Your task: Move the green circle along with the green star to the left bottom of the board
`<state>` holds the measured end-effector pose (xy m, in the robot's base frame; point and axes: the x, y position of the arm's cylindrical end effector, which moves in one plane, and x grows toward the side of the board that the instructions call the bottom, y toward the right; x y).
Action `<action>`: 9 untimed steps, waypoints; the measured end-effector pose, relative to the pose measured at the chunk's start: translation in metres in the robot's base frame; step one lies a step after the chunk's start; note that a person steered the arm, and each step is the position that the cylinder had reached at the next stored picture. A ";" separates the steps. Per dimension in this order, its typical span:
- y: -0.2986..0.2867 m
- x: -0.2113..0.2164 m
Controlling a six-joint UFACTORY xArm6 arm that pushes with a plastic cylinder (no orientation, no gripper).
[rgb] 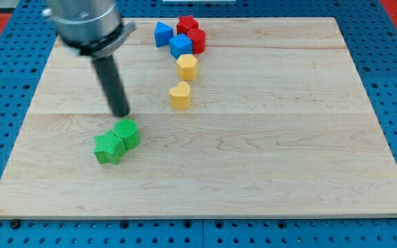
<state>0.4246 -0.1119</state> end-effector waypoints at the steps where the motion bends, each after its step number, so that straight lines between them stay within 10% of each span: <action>1: 0.013 0.014; 6: 0.033 0.138; 9: -0.003 0.115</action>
<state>0.5399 -0.1149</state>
